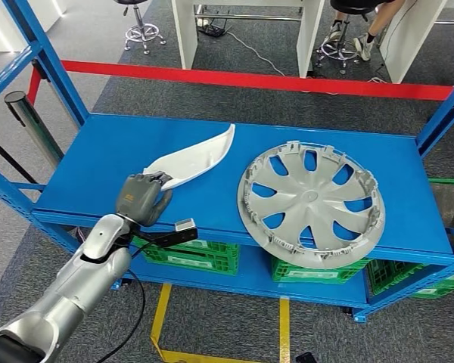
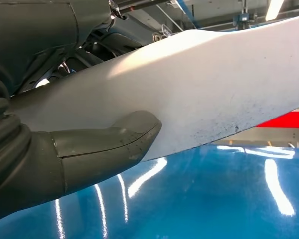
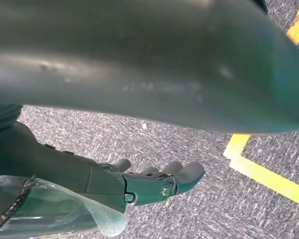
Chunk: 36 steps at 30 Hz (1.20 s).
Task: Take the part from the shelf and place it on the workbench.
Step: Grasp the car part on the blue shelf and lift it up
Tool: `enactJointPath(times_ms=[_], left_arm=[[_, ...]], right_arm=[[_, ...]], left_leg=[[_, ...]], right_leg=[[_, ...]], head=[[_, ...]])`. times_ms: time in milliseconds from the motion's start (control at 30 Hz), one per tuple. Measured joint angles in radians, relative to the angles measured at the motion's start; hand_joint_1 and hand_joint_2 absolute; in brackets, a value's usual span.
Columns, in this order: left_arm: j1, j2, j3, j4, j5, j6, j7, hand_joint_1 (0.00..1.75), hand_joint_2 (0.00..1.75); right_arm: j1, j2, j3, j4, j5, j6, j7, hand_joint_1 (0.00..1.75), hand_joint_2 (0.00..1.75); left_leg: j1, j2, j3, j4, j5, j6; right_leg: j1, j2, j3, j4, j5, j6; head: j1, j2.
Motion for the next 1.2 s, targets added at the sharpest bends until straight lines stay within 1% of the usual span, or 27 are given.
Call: enactJointPath(times_ms=[100, 267, 467, 700, 867, 1200], left_arm=[[0.013, -0.003, 0.015, -0.019, 0.049, 0.014, -0.029, 1.75, 1.75], [0.059, -0.022, 0.077, -0.127, 0.252, 0.074, -0.147, 1.75, 1.75], [0.105, -0.042, 0.16, -0.272, 0.468, 0.081, -0.256, 1.75, 1.75], [0.135, -0.057, 0.228, -0.346, 0.63, 0.097, -0.361, 1.75, 1.75], [0.143, -0.058, 0.25, -0.363, 0.648, 0.099, -0.376, 1.75, 1.75], [0.148, -0.063, 0.267, -0.372, 0.683, 0.098, -0.393, 1.75, 1.75]], right_arm=[[0.0, 0.001, 0.0, 0.0, 0.0, -0.002, -0.002, 0.0, 0.0], [0.001, 0.002, 0.0, 0.0, 0.002, -0.01, -0.008, 0.0, 0.0], [0.0, 0.002, 0.0, 0.0, 0.011, -0.017, -0.009, 0.0, 0.0], [0.0, 0.002, 0.0, 0.0, 0.019, -0.019, -0.009, 0.0, 0.0], [0.0, 0.002, 0.0, 0.0, 0.022, -0.019, -0.009, 0.0, 0.0], [-0.001, 0.003, 0.0, 0.0, 0.024, -0.021, -0.008, 0.0, 0.0]], left_leg=[[0.0, 0.0, 0.0, 0.0, 0.0, 0.0], [0.0, 0.0, 0.0, 0.0, 0.0, 0.0], [0.0, 0.0, 0.0, 0.0, 0.0, 0.0], [0.0, 0.0, 0.0, 0.0, 0.0, 0.0], [0.0, 0.0, 0.0, 0.0, 0.0, 0.0], [0.0, 0.0, 0.0, 0.0, 0.0, 0.0]], right_leg=[[0.0, 0.0, 0.0, 0.0, 0.0, 0.0], [0.0, 0.0, 0.0, 0.0, 0.0, 0.0], [0.0, 0.0, 0.0, 0.0, 0.0, 0.0], [0.0, 0.0, 0.0, 0.0, 0.0, 0.0], [0.0, 0.0, 0.0, 0.0, 0.0, 0.0], [0.0, 0.0, 0.0, 0.0, 0.0, 0.0]], head=[[0.0, 0.0], [0.0, 0.0], [0.0, 0.0], [0.0, 0.0], [0.0, 0.0], [0.0, 0.0]])
